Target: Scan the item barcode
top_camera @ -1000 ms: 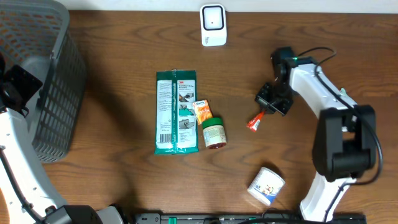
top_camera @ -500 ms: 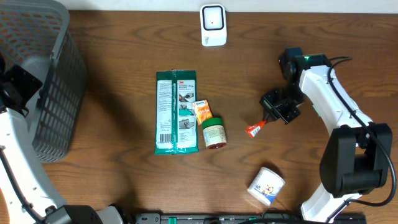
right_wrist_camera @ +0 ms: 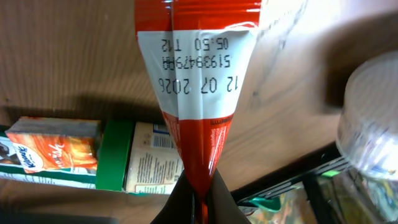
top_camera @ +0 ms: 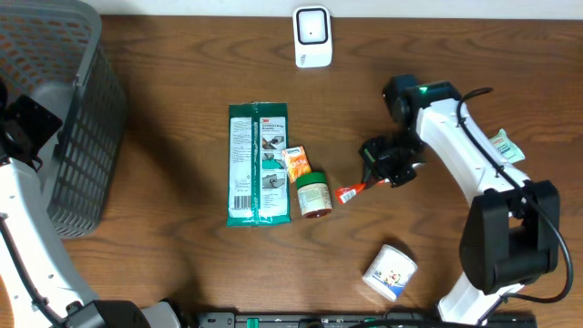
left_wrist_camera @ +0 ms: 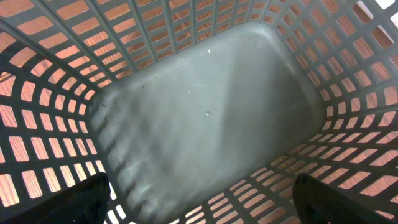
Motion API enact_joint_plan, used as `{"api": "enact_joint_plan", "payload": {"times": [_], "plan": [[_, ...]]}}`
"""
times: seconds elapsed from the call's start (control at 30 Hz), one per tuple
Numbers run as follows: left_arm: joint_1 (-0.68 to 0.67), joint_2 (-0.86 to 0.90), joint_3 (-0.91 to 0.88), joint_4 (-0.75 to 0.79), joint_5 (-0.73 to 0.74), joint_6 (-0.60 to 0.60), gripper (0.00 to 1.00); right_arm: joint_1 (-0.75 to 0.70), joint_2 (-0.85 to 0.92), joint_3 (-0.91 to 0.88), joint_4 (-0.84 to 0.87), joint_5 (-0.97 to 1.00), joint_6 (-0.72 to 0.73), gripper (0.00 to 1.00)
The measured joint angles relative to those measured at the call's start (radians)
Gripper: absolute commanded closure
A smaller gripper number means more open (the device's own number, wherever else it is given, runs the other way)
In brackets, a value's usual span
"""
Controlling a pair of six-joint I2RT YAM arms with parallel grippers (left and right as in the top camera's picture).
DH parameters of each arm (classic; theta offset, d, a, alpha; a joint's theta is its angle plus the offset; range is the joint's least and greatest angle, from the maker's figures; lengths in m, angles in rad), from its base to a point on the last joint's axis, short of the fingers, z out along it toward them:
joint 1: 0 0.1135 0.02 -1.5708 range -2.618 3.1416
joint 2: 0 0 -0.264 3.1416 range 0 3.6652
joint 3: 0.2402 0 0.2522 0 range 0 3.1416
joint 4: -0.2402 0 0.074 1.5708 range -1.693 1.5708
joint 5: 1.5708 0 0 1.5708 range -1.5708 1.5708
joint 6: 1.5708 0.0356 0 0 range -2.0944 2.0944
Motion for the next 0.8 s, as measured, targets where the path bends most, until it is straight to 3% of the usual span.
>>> {"api": "enact_joint_plan", "payload": {"times": [0.43,0.8], "plan": [[0.0,0.0,0.0,0.0,0.0,0.0,0.06,0.103,-0.238,0.0,-0.001,0.089,0.238,0.99],[0.0,0.0,0.0,0.0,0.0,0.0,0.07,0.165,-0.277,0.0,0.001,0.131,0.332,0.99]]}}
